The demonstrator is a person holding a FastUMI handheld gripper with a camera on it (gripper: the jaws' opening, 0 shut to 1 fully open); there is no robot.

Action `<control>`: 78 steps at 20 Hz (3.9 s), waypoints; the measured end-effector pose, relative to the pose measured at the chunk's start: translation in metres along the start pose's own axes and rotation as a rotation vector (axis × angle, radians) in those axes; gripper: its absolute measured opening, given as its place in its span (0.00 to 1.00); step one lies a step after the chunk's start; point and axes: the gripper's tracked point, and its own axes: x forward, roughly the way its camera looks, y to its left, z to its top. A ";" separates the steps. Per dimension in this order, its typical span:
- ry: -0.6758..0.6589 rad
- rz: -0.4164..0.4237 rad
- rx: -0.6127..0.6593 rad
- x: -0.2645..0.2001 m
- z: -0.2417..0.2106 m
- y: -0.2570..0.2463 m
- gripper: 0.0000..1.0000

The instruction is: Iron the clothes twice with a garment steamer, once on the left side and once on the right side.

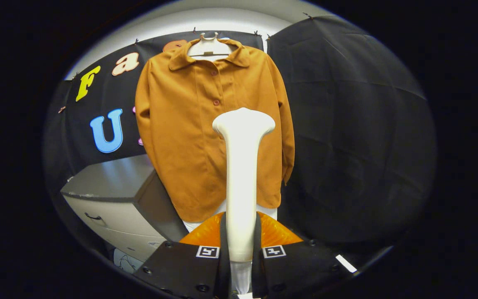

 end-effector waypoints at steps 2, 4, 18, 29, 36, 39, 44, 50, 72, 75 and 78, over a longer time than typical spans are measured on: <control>-0.037 0.010 -0.006 -0.007 0.026 0.014 0.23; -0.077 0.021 -0.018 -0.015 0.052 0.029 0.23; -0.260 0.177 -0.018 -0.068 0.168 0.181 0.23; -0.309 0.275 -0.071 -0.121 0.178 0.258 0.23; -0.313 0.261 -0.089 -0.124 0.176 0.261 0.23; -0.313 0.256 -0.087 -0.125 0.176 0.260 0.23; -0.326 0.246 -0.091 -0.125 0.180 0.259 0.23; -0.325 0.237 -0.087 -0.120 0.183 0.259 0.23; -0.329 0.213 -0.085 -0.123 0.185 0.260 0.23; -0.327 0.211 -0.079 -0.124 0.185 0.258 0.23; -0.326 0.200 -0.076 -0.123 0.184 0.257 0.23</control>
